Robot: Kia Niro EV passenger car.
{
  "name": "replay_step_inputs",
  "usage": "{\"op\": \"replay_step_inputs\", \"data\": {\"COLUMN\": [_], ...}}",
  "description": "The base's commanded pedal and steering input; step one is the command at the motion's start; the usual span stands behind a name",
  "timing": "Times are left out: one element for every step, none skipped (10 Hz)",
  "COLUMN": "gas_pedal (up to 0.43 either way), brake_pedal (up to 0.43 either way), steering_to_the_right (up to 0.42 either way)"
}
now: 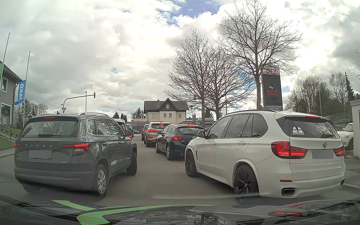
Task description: Follow the waypoints while adhering to traffic rules and regulations
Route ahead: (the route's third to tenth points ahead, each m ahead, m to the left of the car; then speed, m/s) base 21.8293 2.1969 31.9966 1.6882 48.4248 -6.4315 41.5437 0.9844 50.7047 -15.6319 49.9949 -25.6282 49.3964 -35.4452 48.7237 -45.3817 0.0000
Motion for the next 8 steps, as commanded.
{"op": "replay_step_inputs", "data": {"gas_pedal": [0.0,0.0,0.0,0.0,0.0,0.0,0.0,0.0], "brake_pedal": [0.287,0.287,0.287,0.287,0.287,0.287,0.287,0.287], "steering_to_the_right": [0.571,0.571,0.572,0.572,0.571,0.571,0.572,0.571]}}
